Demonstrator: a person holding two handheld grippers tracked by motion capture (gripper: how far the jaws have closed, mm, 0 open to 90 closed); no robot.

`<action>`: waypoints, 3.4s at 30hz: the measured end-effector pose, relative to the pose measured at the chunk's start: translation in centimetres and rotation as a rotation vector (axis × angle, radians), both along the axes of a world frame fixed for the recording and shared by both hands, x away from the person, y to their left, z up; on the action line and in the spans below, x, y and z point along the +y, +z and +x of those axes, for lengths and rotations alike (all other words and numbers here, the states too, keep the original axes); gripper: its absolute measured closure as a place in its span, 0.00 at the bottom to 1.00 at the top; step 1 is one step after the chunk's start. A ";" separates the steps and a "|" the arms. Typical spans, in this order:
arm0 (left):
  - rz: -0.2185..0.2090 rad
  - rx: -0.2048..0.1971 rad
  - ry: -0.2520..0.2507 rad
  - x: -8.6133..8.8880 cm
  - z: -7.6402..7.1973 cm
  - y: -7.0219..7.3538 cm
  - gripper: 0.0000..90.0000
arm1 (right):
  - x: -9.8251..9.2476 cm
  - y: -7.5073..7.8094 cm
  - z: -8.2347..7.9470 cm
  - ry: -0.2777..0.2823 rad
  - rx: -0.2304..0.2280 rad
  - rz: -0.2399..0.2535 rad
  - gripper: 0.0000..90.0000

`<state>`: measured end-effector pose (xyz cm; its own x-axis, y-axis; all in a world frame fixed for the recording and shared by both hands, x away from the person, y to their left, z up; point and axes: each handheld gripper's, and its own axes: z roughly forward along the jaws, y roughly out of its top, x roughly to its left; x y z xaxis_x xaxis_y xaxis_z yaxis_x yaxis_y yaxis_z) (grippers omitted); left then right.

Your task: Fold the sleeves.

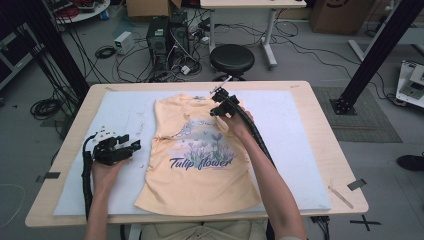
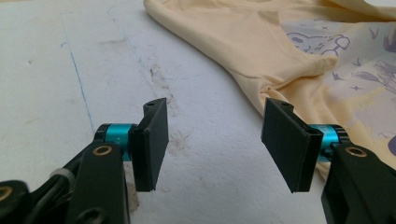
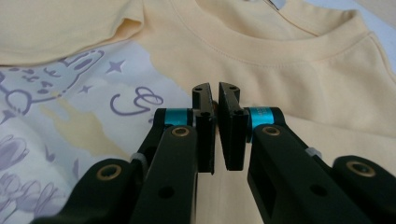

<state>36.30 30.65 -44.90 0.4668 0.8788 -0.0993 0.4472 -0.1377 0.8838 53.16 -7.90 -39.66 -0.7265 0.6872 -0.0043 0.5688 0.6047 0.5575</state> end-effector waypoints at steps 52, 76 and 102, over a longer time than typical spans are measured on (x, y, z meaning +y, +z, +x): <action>0.020 0.009 -0.001 -0.2 0.1 0.0 0.46 | -4.6 0.8 -3.0 -0.126 -0.081 0.112 0.69; 0.085 0.026 -0.146 -3.0 -4.0 1.0 0.46 | -11.1 -1.8 -15.1 -0.125 -0.170 0.149 0.42; 0.070 0.113 -0.297 -3.9 -14.1 -0.9 0.97 | -15.0 -5.5 -28.1 -0.010 -0.076 0.248 0.98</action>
